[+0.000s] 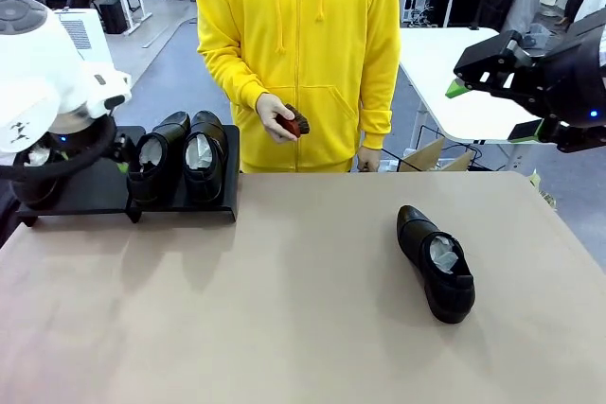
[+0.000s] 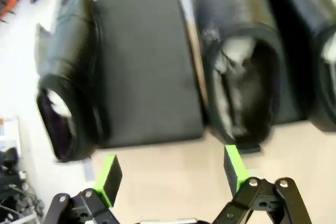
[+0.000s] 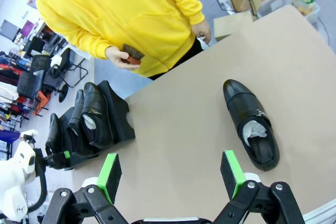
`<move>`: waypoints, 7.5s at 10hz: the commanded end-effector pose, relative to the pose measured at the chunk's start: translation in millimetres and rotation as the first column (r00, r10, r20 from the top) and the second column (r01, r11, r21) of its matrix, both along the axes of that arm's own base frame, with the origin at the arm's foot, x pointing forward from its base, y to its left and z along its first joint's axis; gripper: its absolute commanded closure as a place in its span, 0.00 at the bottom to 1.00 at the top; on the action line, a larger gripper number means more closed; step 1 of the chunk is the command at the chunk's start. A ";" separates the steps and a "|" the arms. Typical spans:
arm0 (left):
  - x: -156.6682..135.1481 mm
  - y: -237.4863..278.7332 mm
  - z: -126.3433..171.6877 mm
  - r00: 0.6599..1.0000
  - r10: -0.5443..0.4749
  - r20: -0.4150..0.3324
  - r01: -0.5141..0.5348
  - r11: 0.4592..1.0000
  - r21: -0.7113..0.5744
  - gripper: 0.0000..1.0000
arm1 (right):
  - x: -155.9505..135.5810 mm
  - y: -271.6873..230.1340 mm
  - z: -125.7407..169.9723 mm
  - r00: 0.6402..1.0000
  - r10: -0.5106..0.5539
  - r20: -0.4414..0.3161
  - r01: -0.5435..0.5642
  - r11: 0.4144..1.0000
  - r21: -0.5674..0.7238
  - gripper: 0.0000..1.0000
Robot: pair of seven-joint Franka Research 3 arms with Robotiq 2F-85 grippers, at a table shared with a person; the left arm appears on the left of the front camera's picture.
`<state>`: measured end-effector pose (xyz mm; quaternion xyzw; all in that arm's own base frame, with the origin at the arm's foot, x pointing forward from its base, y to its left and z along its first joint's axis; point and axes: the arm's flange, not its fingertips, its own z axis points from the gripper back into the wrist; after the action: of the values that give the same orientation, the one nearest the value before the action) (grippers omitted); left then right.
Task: Organize the shoes by placing them on the stand.
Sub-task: Pick up one Shoe and place it in the middle of the table.
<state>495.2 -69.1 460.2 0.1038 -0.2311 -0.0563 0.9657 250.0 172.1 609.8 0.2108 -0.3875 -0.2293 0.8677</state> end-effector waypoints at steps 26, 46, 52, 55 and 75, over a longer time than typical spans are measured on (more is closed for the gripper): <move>-48.6 7.8 32.1 0.921 -0.054 -0.387 -0.049 0.967 -0.252 0.00 | 177.3 16.7 -238.5 0.617 0.219 -0.756 -0.472 0.872 -0.133 0.00; -48.6 7.8 32.1 0.921 -0.054 -0.387 -0.049 0.967 -0.252 0.00 | 189.4 23.8 -271.0 0.594 0.142 -0.792 -0.507 0.830 -0.231 1.00; -48.6 7.8 32.1 0.921 -0.054 -0.387 -0.049 0.967 -0.252 0.00 | 188.7 21.6 -272.1 0.585 0.156 -0.796 -0.522 0.824 -0.222 1.00; -48.6 7.8 32.1 0.921 -0.054 -0.387 -0.049 0.967 -0.252 0.00 | 136.8 102.9 -252.1 0.583 0.183 -0.791 -0.570 0.787 -0.238 1.00; -48.6 7.8 32.1 0.921 -0.054 -0.387 -0.049 0.967 -0.252 0.00 | 106.8 249.0 -236.6 0.623 0.405 -0.669 -0.593 0.802 -0.067 0.56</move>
<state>447.2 -63.6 493.2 -0.0344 -0.0352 -0.0457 0.9977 354.0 419.2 369.1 0.0815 -0.0313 0.0200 0.9960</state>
